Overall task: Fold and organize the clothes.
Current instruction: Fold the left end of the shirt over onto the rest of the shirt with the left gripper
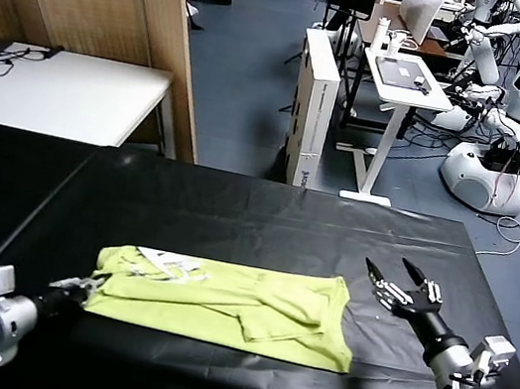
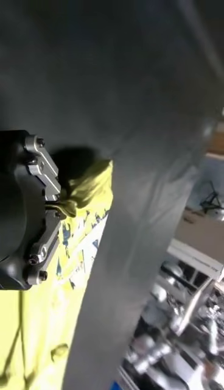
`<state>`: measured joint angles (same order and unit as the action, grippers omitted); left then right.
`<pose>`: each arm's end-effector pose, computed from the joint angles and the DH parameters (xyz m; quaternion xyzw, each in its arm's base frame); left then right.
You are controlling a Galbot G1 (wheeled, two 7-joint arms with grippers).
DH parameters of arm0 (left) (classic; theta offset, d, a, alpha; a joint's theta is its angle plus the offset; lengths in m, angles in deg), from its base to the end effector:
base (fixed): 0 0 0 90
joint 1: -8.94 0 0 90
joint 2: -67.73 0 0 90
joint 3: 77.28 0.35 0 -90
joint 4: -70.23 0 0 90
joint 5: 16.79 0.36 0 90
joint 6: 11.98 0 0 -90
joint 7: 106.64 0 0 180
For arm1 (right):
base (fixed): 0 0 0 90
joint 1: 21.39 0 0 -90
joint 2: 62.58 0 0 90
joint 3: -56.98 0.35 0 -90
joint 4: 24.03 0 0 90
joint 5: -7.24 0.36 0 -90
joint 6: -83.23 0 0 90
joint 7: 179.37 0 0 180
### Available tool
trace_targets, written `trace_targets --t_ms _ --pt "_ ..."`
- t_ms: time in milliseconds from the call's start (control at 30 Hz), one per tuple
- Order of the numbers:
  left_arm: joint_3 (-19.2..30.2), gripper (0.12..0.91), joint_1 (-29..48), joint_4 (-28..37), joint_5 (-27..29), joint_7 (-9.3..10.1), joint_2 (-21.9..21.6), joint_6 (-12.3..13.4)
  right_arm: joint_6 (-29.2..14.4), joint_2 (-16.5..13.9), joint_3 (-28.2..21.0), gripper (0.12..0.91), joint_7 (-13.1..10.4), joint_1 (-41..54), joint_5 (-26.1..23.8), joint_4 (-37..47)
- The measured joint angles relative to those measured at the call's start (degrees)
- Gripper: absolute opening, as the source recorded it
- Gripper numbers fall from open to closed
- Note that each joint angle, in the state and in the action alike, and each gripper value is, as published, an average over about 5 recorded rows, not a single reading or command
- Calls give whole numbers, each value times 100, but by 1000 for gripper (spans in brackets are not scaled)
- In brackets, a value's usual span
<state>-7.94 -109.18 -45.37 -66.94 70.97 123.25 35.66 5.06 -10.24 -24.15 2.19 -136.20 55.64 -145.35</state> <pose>0.2229 0.2045 -0.2274 -0.0483 -0.9408 0.0953 0.3218 0.2339 -0.1370 -0.2182 0.1340 -0.9853 -0.0841 0.0649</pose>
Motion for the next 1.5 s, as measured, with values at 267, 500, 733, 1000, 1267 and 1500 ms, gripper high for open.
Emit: trace_targets --t_ms 267,500,733,1000,1267,1500 --pt "-284 178 -159 -461 429 198 -111 7 -125 158 -3 907 43 -158 -187 -60" --pt "289 178 84 -1206 -9 377 359 10 -390 205 81 907 145 -663 -572 -217" --pt "1354 178 521 -1360 -191 413 882 13 -448 462 148 907 146 -1120 -1025 -402" --pt "2557 178 1091 -928 -514 313 1200 15 -500 763 424 907 205 -1561 -1297 -706" --pt "3332 178 1549 -583 -539 314 1411 18 -527 912 573 907 228 -1795 -1435 -829" --pt "3727 178 1734 -499 -516 345 1515 18 -527 997 534 907 228 -1831 -1500 -829"
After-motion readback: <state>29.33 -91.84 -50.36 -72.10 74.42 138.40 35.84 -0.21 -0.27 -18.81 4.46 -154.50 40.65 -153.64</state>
